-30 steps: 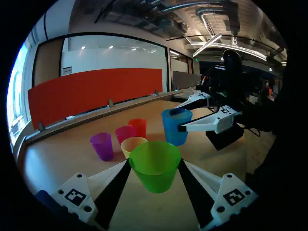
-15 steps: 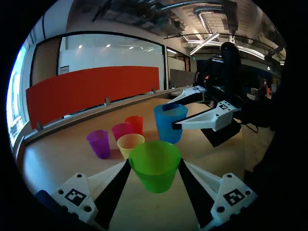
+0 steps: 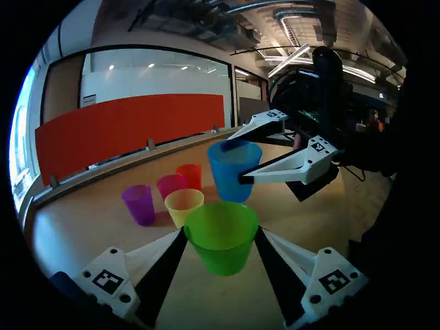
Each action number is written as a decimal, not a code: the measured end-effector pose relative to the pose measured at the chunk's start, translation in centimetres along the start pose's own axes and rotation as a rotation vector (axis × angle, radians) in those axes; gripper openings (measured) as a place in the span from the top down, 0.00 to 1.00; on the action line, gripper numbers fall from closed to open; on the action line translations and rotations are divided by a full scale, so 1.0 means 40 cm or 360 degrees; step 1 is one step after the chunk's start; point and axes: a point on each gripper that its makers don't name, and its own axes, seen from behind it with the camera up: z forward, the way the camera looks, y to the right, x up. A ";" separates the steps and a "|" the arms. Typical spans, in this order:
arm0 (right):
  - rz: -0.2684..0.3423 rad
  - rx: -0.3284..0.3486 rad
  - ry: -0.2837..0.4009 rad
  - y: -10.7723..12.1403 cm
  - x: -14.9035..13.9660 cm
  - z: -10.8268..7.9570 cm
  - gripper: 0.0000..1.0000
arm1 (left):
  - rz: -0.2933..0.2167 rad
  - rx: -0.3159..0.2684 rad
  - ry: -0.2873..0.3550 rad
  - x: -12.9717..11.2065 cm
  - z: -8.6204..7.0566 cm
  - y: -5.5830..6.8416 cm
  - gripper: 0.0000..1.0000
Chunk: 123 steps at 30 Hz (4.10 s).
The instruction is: Pour water
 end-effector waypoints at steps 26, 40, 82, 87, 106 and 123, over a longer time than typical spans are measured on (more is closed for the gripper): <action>-0.0405 0.0089 -0.0038 -0.012 0.043 0.044 0.08 | 0.0078 -0.0059 -0.0036 0.003 0.018 0.024 0.12; -0.0603 0.0093 -0.0063 -0.004 0.048 0.059 0.08 | 0.0082 -0.0079 -0.0045 0.002 0.026 0.027 0.12; -0.1070 0.0127 -0.0096 -0.011 0.084 0.075 0.08 | 0.0059 -0.0088 -0.0015 0.015 0.038 0.023 0.12; -0.1097 0.0120 -0.0092 -0.010 0.087 0.076 0.08 | 0.0057 -0.0087 -0.0013 0.016 0.038 0.022 0.12; -0.1255 0.0093 -0.0075 -0.004 0.099 0.077 0.09 | 0.0019 -0.0085 0.0014 0.031 0.031 0.010 0.13; -0.1344 0.0075 -0.0072 0.001 0.104 0.083 0.08 | 0.0024 -0.0093 0.0015 0.038 0.034 0.011 0.12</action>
